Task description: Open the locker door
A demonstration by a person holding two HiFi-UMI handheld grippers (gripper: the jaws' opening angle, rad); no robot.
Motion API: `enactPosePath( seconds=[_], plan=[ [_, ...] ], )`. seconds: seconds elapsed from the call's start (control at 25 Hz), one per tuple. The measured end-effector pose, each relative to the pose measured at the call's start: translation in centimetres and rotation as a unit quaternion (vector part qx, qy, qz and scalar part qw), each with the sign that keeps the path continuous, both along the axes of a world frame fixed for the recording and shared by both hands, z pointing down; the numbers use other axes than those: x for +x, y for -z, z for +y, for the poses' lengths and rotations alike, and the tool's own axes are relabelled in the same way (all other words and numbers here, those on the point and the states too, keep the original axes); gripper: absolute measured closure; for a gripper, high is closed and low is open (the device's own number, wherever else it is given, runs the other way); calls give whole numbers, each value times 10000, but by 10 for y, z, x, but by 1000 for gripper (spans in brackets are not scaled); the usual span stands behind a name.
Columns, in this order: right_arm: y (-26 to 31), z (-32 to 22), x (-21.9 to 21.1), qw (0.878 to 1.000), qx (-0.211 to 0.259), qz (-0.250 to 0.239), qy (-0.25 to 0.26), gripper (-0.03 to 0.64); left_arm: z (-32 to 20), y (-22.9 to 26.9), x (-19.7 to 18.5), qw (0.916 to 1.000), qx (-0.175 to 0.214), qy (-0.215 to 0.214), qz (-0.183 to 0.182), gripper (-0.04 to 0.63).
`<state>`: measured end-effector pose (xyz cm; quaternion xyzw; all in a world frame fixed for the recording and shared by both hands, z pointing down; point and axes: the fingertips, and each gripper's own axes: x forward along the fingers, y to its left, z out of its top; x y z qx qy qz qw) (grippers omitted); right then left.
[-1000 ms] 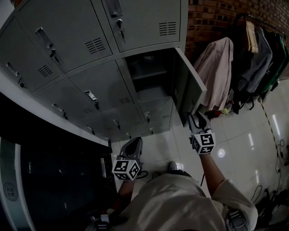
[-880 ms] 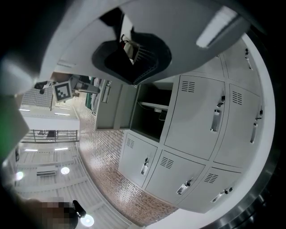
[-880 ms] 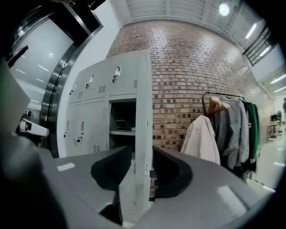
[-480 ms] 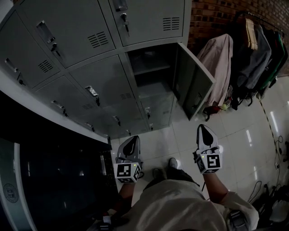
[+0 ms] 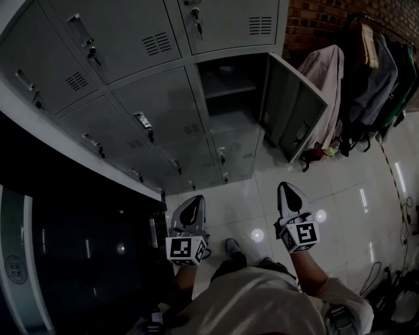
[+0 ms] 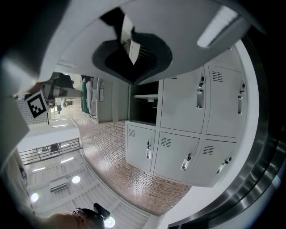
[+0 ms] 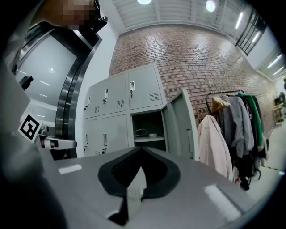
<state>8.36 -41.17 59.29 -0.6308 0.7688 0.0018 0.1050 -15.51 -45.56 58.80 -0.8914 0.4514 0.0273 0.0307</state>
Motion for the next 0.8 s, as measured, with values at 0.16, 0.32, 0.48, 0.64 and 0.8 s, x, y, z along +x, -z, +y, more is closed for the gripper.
enactPosePath(
  seconds=[0.16, 0.32, 0.48, 0.64, 0.8],
  plan=[
    [11, 15, -11, 9997, 1, -11, 227, 617, 20, 5, -14, 9997, 0, 231, -95, 494],
    [29, 50, -1, 9990, 153, -10, 431, 615, 50, 16, 2, 9994, 92, 308, -92, 494],
    [42, 113, 24, 9988, 242, -113, 418, 617, 106, 30, 28, 9992, 201, 331, -21, 494],
    [50, 179, 48, 9978, 526, -56, 408, 616, 169, 27, 39, 9993, 83, 376, 4, 494],
    [51, 240, 61, 9984, 179, 65, 525, 617, 230, 32, 49, 9992, 110, 386, 3, 494]
  ],
)
